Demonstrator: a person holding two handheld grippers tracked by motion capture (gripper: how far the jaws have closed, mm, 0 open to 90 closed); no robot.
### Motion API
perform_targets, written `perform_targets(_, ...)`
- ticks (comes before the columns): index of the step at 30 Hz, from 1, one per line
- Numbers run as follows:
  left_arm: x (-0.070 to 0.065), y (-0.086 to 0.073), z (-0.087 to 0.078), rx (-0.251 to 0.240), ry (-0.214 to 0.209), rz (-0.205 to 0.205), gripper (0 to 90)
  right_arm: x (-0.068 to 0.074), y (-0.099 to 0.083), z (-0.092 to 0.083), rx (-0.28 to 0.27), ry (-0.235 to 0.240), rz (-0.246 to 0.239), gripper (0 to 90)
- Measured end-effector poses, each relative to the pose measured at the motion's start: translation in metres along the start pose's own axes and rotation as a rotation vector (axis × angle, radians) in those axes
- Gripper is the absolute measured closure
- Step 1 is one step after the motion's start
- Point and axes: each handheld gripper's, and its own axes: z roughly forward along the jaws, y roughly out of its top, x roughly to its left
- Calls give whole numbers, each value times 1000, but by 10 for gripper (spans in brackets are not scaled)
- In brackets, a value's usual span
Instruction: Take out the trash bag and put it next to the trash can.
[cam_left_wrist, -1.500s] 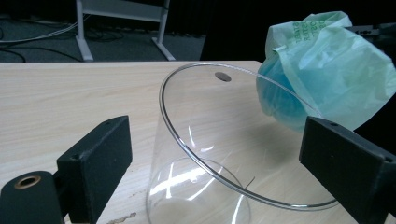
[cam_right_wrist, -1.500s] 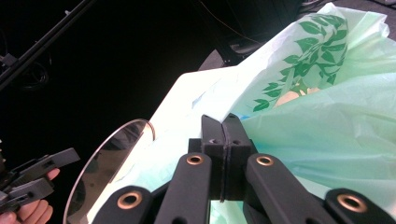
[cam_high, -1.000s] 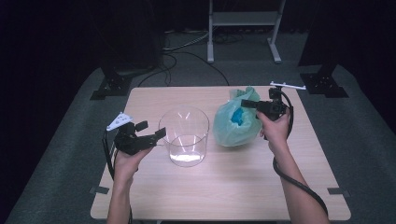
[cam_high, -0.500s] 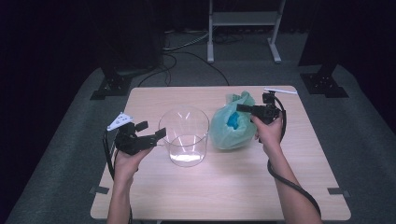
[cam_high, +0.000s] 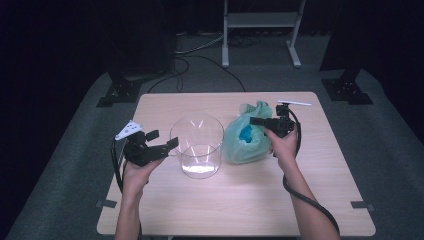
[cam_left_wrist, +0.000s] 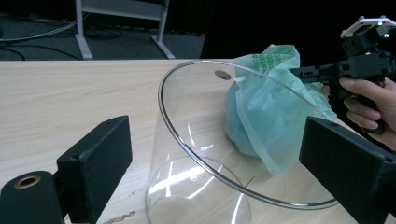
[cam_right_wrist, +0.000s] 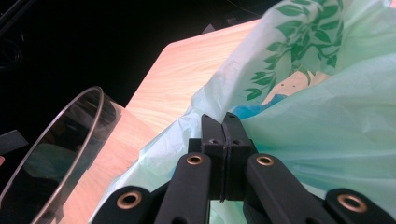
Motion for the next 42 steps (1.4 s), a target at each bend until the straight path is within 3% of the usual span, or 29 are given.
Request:
perform_targets(15,1,0,0,-1,-1,-6,84,-5,-9,6,19,-10,-5,899)
perform_targets(23,0,-1,1,5,-7,-2,84,-5,-10,3,31,19,-12,768)
perform_targets(30,-1,-1,1,6,-7,-1,83,0,-7,-4,15,6,-23,640)
perform_targets(42,-2,-1,2,3,-14,-4,84,0,0,-23,-38,0,-15,590)
